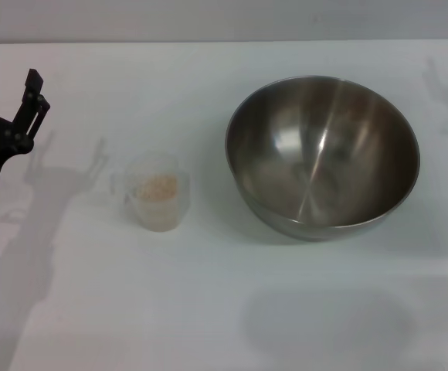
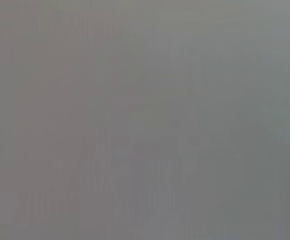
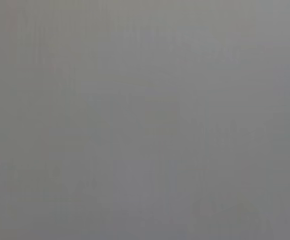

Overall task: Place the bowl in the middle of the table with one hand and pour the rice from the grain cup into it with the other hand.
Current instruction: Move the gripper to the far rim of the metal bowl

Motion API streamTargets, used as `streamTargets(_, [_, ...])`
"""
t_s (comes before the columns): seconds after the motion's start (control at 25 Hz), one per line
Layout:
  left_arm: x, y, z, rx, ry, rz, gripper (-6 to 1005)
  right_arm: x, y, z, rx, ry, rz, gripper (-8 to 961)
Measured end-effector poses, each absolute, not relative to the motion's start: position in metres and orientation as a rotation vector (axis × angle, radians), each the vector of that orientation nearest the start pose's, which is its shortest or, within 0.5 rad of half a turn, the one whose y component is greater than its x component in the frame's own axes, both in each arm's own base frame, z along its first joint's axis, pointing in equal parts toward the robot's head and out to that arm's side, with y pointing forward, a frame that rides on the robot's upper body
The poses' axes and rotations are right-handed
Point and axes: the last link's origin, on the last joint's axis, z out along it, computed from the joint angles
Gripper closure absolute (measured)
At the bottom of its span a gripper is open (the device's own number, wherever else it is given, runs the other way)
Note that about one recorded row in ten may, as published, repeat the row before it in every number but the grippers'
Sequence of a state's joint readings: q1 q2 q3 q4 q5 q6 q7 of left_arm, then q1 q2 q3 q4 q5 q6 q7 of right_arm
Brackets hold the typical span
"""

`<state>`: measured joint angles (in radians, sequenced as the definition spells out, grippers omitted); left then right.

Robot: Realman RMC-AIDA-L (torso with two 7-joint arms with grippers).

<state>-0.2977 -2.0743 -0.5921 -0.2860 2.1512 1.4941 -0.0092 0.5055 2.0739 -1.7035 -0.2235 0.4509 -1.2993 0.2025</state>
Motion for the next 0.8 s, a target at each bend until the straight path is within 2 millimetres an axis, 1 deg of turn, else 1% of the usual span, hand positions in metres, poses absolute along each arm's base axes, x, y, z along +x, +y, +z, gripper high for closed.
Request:
streamTargets(0.2, [-0.299, 0.278, -0.016, -1.559, -0.302, -0.882, 155, 0.288, 0.368, 0.046, -1.356, 0.344, 0.909, 209])
streamTargets(0.36, [-0.298, 0.279, -0.016, -1.561, -0.3, -0.885, 155, 0.282, 0.368, 0.044, -1.366, 0.201, 0.784, 212])
streamTargets(0.44, [-0.298, 0.279, -0.016, -1.561, -0.299, -0.885, 155, 0.277, 0.372, 0.042, -1.374, 0.154, 0.73, 213])
streamTargets(0.52, [-0.298, 0.279, -0.016, -1.561, -0.299, -0.885, 156, 0.274, 0.377, 0.04, -1.389, 0.174, 0.716, 215])
streamTargets(0.6, [-0.299, 0.279, -0.015, -1.561, -0.298, -0.882, 156, 0.27, 0.385, 0.036, -1.418, 0.239, 0.713, 216])
streamTargets(0.72, [-0.299, 0.279, -0.015, -1.563, -0.296, -0.878, 156, 0.251, 0.397, 0.033, -1.469, 0.336, 0.73, 218])
streamTargets(0.76, [-0.3, 0.279, -0.015, -1.563, -0.295, -0.876, 157, 0.247, 0.398, 0.032, -1.486, 0.365, 0.726, 219])
streamTargets(0.8, [-0.3, 0.28, -0.014, -1.561, -0.294, -0.875, 157, 0.233, 0.402, 0.03, -1.532, 0.429, 0.724, 220])
